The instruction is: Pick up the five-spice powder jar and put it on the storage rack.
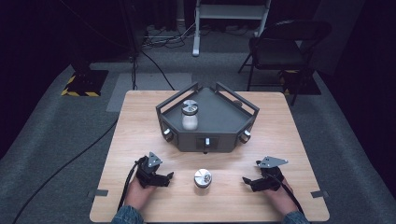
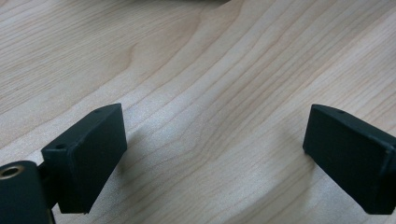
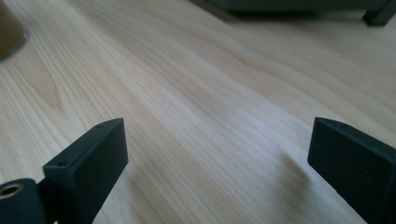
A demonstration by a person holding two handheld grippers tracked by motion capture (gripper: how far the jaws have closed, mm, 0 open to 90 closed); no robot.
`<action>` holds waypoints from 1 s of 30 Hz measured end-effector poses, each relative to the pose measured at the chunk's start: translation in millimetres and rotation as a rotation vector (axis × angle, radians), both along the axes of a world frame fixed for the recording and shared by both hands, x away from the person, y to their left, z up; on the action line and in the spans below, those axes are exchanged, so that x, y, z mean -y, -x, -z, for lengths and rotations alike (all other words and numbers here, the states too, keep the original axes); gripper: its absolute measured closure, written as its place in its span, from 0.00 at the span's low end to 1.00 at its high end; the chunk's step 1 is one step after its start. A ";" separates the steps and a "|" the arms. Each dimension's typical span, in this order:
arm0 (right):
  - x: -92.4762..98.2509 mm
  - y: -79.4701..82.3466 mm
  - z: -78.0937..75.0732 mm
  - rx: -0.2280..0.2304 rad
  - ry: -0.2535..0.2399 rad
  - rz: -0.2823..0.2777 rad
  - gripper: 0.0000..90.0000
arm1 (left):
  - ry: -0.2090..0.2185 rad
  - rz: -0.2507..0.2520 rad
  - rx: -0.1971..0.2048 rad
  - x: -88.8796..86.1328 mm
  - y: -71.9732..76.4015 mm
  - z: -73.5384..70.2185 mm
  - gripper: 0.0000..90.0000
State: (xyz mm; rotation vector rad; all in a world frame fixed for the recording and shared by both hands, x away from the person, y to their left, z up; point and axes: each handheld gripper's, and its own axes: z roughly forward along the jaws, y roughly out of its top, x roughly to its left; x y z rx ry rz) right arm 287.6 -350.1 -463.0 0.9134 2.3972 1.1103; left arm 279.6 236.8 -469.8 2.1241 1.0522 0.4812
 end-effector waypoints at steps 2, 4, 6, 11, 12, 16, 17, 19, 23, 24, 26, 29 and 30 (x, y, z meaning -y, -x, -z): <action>0.1 3.2 -0.8 0.028 -0.025 -0.012 0.05 | 0.000 0.000 0.000 0.1 0.0 0.0 0.07; 0.2 7.1 -1.4 0.057 -0.052 -0.024 0.05 | 0.000 0.000 0.000 0.0 0.0 0.0 0.07; -0.1 10.2 -3.5 0.081 -0.070 -0.035 0.05 | 0.000 0.000 0.000 0.0 0.0 0.0 0.07; 2.0 18.7 -7.9 0.139 -0.126 -0.046 0.05 | 0.000 0.000 0.000 0.0 0.0 0.0 0.07; 2.0 20.2 -9.3 0.150 -0.132 -0.049 0.05 | 0.000 0.000 0.000 0.0 0.0 0.0 0.07; 0.7 28.7 -13.4 0.212 -0.159 -0.058 0.05 | 0.000 0.000 0.000 0.1 0.1 0.0 0.07; 0.6 31.1 -14.2 0.229 -0.169 -0.060 0.05 | 0.000 0.000 0.001 0.0 0.0 0.1 0.07; 0.2 35.9 -15.7 0.264 -0.187 -0.064 0.06 | 0.000 0.000 0.000 0.0 0.0 0.0 0.07; -3.8 43.9 -18.5 0.312 -0.180 -0.061 0.06 | 0.000 0.000 0.000 0.0 0.0 0.0 0.07; -3.9 44.3 -18.3 0.316 -0.180 -0.063 0.06 | 0.000 0.000 0.000 0.0 0.0 0.0 0.07; -4.2 44.1 -18.3 0.312 -0.177 -0.060 0.06 | 0.000 0.000 0.000 0.1 0.1 0.0 0.07; -3.9 43.2 -17.7 0.305 -0.178 -0.058 0.06 | 0.000 0.000 0.000 0.1 0.0 0.0 0.07; -3.8 42.8 -17.5 0.303 -0.179 -0.059 0.06 | 0.000 0.000 0.000 0.0 0.0 0.0 0.07</action>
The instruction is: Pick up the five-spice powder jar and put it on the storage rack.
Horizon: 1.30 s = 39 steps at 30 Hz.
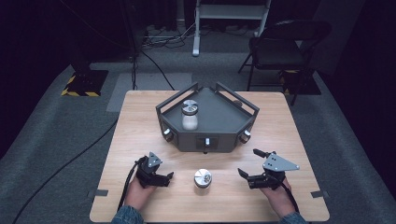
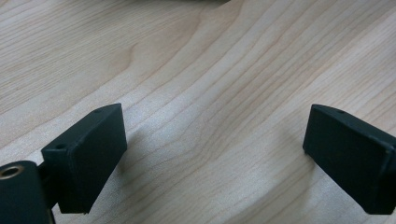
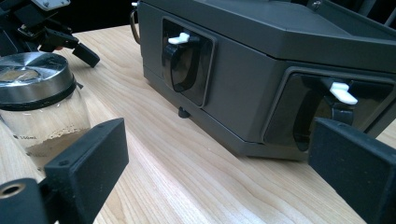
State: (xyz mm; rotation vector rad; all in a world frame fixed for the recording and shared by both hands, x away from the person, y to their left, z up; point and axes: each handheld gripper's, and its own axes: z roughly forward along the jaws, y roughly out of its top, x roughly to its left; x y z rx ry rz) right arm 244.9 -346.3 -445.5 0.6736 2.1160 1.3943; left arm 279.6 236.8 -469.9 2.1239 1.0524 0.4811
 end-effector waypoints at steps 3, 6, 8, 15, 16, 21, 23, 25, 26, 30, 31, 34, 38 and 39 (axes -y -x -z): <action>-1.0 -0.5 0.3 -0.001 -0.003 -0.007 0.06 | 0.000 0.000 0.000 0.0 0.0 0.0 0.07; -2.0 -1.1 0.3 -0.001 -0.013 -0.025 0.06 | -0.001 -0.002 0.000 0.4 0.2 0.0 0.07; -2.7 -1.2 0.6 -0.006 -0.031 -0.036 0.06 | -0.001 -0.002 0.000 0.4 0.2 0.0 0.07; -17.7 -2.8 -1.1 -0.018 -0.059 -0.102 0.06 | -0.001 -0.001 0.000 0.4 -0.1 -0.1 0.06; -20.7 -3.0 -1.3 -0.018 -0.059 -0.114 0.06 | -0.001 -0.001 0.000 0.3 -0.1 -0.1 0.06; -36.8 -2.8 -2.8 -0.015 -0.060 -0.175 0.06 | -0.001 -0.001 0.000 0.4 0.0 -0.1 0.06; -41.1 -3.0 -3.0 -0.013 -0.061 -0.194 0.06 | -0.001 -0.001 0.000 0.4 0.0 -0.1 0.06; -44.9 -2.8 -3.0 -0.013 -0.065 -0.209 0.06 | -0.001 -0.001 0.000 0.4 0.0 -0.1 0.06; -46.7 -3.0 -2.9 -0.015 -0.068 -0.216 0.06 | -0.001 -0.001 0.000 0.4 0.0 -0.1 0.06; -54.9 -4.3 -1.5 -0.023 -0.080 -0.244 0.06 | -0.001 -0.001 0.000 0.4 0.0 -0.1 0.06; -56.7 -4.3 -1.2 -0.023 -0.080 -0.249 0.06 | -0.001 -0.001 0.000 0.4 0.0 -0.1 0.06; -65.5 -4.4 -0.1 -0.021 -0.075 -0.274 0.06 | -0.001 -0.001 0.000 0.4 0.0 0.0 0.06; -75.5 -6.1 1.7 -0.028 -0.076 -0.303 0.06 | 0.000 -0.001 0.000 0.3 0.0 0.0 0.06; -77.8 -6.7 2.4 -0.028 -0.076 -0.310 0.06 | 0.000 -0.001 0.000 0.4 0.0 0.0 0.06</action>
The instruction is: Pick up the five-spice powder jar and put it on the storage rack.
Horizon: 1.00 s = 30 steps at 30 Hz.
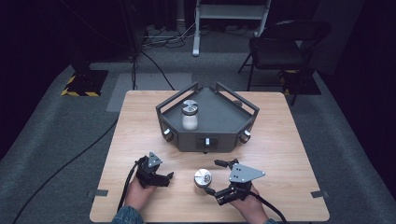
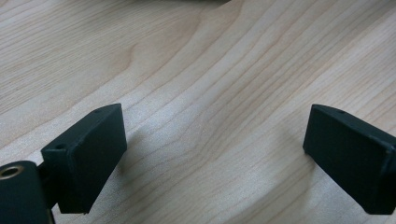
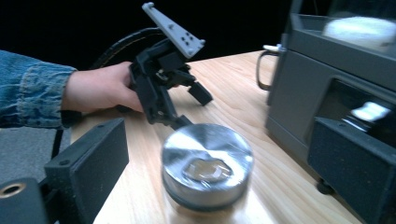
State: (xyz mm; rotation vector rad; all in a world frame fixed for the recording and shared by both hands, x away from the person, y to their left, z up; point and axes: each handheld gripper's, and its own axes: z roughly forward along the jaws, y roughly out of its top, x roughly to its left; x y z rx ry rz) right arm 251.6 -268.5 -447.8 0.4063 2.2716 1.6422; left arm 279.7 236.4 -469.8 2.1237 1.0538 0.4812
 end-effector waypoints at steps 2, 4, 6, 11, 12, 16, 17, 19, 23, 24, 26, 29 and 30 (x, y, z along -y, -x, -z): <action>-4.7 -1.1 1.0 -0.003 0.001 -0.015 0.06 | 0.000 0.000 0.000 0.0 0.0 0.0 0.06; -8.8 -1.6 1.8 -0.003 0.002 -0.026 0.06 | 0.001 0.000 0.000 0.0 0.0 0.1 0.06; -11.2 -1.8 2.2 0.000 0.001 -0.032 0.06 | 0.001 -0.001 0.000 0.0 0.1 0.1 0.06; -10.4 -4.1 4.5 -0.009 -0.016 -0.027 0.06 | 0.001 -0.001 0.000 0.0 0.0 0.1 0.06; -10.7 -4.9 5.8 -0.013 -0.017 -0.027 0.06 | 0.000 0.000 0.000 0.0 0.0 0.0 0.06; -15.6 -7.5 11.4 -0.028 0.011 -0.031 0.07 | 0.000 -0.001 0.001 0.0 0.1 0.1 0.06; -16.4 -8.0 13.0 -0.030 0.019 -0.031 0.07 | 0.000 -0.001 0.000 0.0 0.1 0.1 0.06; -17.1 -8.8 16.3 -0.036 0.029 -0.026 0.07 | 0.000 0.000 0.000 0.0 0.0 0.1 0.06; -16.2 -10.1 24.8 -0.054 0.030 -0.011 0.09 | -0.001 0.000 0.000 0.0 0.0 -0.1 0.06; -16.5 -10.7 27.9 -0.054 0.037 -0.014 0.12 | -0.001 0.000 0.000 0.0 0.0 -0.1 0.06; -16.9 -10.9 32.9 -0.048 0.049 -0.014 0.15 | -0.001 0.000 0.000 0.0 0.0 0.0 0.06; -17.5 -13.3 38.6 -0.067 0.062 -0.006 0.17 | 0.000 0.000 0.000 0.0 0.0 0.0 0.06; -17.6 -14.2 40.0 -0.070 0.065 -0.006 0.18 | -0.001 0.000 0.000 0.0 -0.1 -0.1 0.06</action>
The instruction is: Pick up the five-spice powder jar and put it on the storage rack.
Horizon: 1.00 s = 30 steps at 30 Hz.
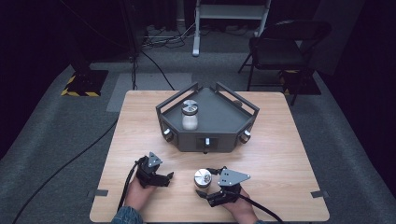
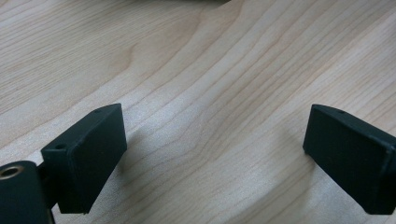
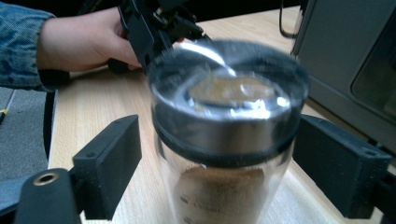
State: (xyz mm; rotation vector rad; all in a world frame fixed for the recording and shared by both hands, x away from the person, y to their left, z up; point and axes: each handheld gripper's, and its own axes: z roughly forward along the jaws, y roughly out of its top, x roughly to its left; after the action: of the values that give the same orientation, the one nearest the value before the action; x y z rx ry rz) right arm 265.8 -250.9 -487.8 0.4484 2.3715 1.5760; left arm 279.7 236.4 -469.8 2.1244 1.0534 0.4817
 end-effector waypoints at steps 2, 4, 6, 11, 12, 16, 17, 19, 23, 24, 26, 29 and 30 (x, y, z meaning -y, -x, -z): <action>-1.3 -0.6 1.5 -0.001 0.012 -0.001 0.19 | 0.001 0.000 0.000 0.0 0.1 0.1 0.06; -4.0 0.1 2.5 0.004 0.034 0.001 0.20 | 0.000 0.000 0.000 0.0 0.0 0.0 0.06; -6.4 0.3 3.9 0.006 0.052 0.002 0.22 | 0.000 0.000 0.000 0.0 0.0 0.0 0.06; -8.9 1.5 7.1 0.011 0.060 0.010 0.32 | 0.000 0.000 0.000 0.0 0.0 0.1 0.06; -7.9 1.5 8.1 0.014 0.056 0.011 0.33 | 0.000 0.000 0.000 0.0 0.0 0.1 0.06; -6.2 -0.3 8.7 0.005 0.050 0.006 0.33 | 0.000 0.000 0.000 0.0 0.0 0.1 0.06; -6.1 -0.2 8.7 0.005 0.050 0.007 0.33 | 0.000 0.000 0.000 0.0 0.0 0.0 0.06; -6.0 0.0 7.9 0.005 0.052 0.008 0.33 | 0.000 0.000 0.000 0.0 0.0 0.0 0.06; -4.7 0.2 4.9 0.004 0.064 0.016 0.33 | 0.000 0.000 0.000 0.0 0.0 0.0 0.06; -4.0 0.5 3.8 0.007 0.068 0.022 0.33 | 0.000 0.000 0.000 0.0 0.0 0.0 0.06; -0.6 0.3 1.9 0.005 0.065 0.036 0.33 | 0.000 0.000 0.000 0.0 -0.1 0.0 0.06; 6.7 0.9 -1.0 0.010 0.058 0.069 0.34 | 0.000 0.002 0.000 -0.3 -0.4 0.0 0.06; 9.6 1.0 -1.9 0.012 0.057 0.081 0.34 | 0.001 0.003 0.000 -0.3 -0.5 0.0 0.06</action>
State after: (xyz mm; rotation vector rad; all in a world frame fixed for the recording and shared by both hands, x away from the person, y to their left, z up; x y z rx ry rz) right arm 264.7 -260.5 -485.9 0.5141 2.3518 1.4685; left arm 280.2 236.8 -469.8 2.1252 1.0508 0.4796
